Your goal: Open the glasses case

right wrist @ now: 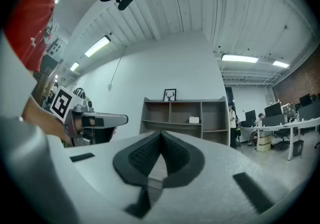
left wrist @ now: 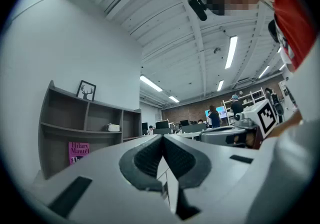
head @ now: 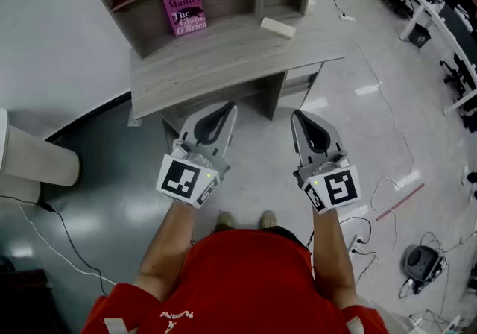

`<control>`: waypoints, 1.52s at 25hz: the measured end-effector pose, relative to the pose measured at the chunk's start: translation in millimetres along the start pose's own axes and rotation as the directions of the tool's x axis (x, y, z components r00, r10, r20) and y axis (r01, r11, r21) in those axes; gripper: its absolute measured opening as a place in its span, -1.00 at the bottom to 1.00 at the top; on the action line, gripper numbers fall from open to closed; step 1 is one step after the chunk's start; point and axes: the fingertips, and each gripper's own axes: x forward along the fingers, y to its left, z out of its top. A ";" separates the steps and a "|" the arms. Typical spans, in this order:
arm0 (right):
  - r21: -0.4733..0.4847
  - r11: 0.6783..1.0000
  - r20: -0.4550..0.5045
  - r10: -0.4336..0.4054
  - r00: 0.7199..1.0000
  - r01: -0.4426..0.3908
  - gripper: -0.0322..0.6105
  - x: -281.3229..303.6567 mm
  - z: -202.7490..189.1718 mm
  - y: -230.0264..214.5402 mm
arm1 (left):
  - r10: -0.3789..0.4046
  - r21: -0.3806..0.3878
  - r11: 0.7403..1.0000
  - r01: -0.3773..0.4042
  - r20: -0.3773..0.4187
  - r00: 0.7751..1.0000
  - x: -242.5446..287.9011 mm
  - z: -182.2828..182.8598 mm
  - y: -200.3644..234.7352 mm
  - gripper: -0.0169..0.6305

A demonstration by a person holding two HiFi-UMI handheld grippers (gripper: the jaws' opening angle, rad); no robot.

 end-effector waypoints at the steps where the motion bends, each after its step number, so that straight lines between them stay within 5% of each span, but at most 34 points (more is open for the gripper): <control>1: 0.003 1.000 0.003 0.003 1.000 -0.003 -0.89 -2.5 0.1 -1.7 | 0.001 0.001 1.000 -0.001 0.000 1.000 1.3 -0.1 -3.1 -0.92; 23: 0.071 0.992 0.052 0.105 0.993 -0.108 -0.89 -49.4 -12.1 -66.7 | 0.076 0.048 0.996 -0.073 -0.069 0.995 46.1 -12.5 -68.8 -0.92; 38: 0.013 0.995 -0.022 0.104 0.994 -0.104 -0.89 26.9 -50.7 -140.5 | 0.086 0.004 0.996 -0.086 -0.057 0.995 144.3 -61.0 -0.1 -0.92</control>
